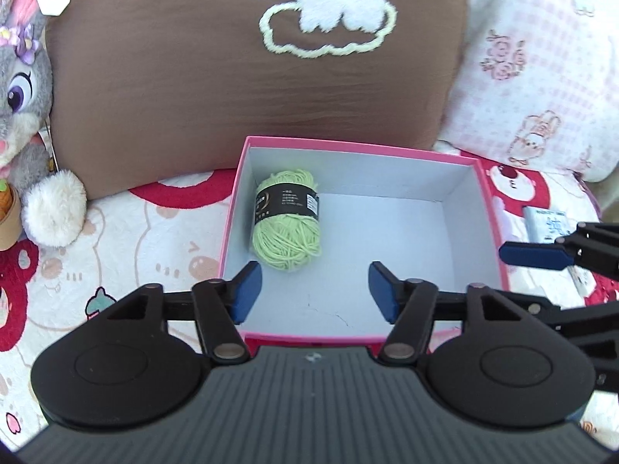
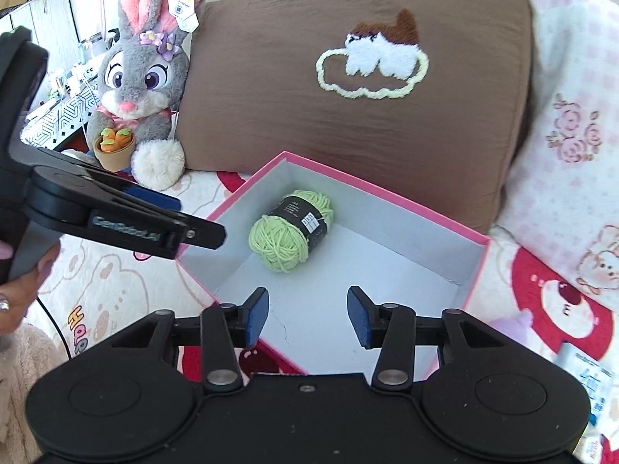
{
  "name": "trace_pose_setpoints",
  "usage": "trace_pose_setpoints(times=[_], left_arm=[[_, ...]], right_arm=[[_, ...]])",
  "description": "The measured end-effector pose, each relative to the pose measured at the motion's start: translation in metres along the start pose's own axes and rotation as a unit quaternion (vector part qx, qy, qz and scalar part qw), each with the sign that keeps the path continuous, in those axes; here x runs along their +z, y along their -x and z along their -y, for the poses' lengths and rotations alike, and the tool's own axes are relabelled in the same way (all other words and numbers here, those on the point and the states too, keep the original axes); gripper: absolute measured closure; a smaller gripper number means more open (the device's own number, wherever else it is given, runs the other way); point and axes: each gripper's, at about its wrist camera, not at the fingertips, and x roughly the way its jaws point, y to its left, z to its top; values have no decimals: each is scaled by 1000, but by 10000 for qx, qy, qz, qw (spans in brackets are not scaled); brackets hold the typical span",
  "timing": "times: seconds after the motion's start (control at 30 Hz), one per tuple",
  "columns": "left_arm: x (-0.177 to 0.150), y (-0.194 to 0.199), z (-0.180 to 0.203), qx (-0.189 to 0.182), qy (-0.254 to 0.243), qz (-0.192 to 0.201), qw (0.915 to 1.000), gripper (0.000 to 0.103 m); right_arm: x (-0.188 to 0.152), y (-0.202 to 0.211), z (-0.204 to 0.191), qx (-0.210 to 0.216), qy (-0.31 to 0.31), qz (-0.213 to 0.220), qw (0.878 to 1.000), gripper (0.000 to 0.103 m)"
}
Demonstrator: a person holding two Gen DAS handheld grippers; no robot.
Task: Organize objects
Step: 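Raise the left tool out of the box and pull it back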
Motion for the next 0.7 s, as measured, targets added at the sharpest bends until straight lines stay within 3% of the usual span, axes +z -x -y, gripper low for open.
trace_pose_setpoints(times=[0.27,0.57,0.7], left_arm=[[-17,36,1,-69,86,182,9998,36],[-30,66,27,-29,-326,454,9984,31],[-34,75,38,-174,-421,474,9978,29]], right_arm=[[-8,35,7,-70,-151,-16,9999,48],[-18,79,8,57,-238,-57,9997,45],[-28,94,8,61,-224,-41,9997,42]])
